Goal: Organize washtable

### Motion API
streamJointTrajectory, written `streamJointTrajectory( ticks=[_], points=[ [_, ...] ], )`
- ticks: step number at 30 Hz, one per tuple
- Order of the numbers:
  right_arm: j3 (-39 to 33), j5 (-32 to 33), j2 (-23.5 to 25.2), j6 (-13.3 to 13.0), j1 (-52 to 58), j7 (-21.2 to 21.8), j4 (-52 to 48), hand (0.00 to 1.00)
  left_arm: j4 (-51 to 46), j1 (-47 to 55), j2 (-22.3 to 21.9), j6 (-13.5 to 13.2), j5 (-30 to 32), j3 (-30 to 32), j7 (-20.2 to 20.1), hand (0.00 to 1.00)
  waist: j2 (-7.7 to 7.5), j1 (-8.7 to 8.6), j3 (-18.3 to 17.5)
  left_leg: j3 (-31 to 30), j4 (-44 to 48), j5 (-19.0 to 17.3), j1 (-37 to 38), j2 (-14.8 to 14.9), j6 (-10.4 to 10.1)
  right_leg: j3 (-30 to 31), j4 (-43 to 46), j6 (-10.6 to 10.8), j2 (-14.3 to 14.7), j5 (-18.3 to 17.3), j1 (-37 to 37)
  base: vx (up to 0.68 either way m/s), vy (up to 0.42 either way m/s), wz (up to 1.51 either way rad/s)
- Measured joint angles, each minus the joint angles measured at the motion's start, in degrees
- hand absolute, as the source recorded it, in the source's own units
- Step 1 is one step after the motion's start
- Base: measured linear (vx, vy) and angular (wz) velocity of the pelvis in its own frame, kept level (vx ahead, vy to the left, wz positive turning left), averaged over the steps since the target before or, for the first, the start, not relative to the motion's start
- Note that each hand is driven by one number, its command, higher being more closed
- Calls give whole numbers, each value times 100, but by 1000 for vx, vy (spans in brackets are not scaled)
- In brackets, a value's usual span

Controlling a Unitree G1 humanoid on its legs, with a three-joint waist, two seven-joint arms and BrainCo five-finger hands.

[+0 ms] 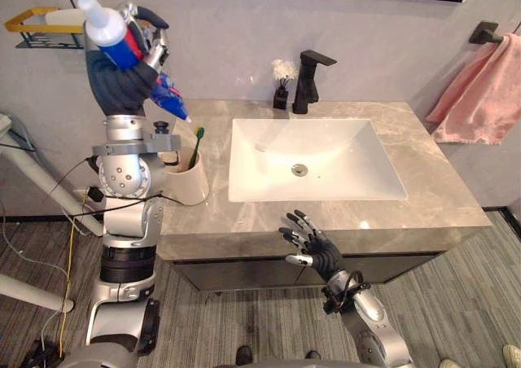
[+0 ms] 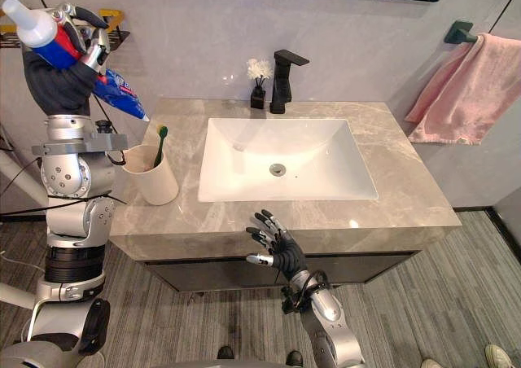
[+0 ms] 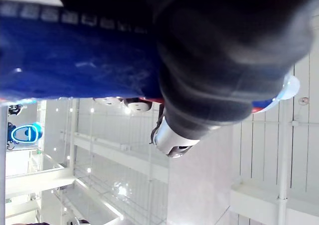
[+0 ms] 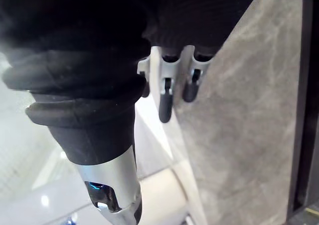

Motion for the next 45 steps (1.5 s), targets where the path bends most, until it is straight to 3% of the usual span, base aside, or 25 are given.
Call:
streamJointTrajectory(
  ticks=[45],
  points=[
    [-573, -9, 4, -108, 3, -6, -345, 0, 8, 994, -446, 191, 101, 457, -120, 100, -117, 19, 261, 58, -1, -54, 36, 24, -30, 51, 24, -8, 19, -6, 0, 0, 0, -1]
  ],
)
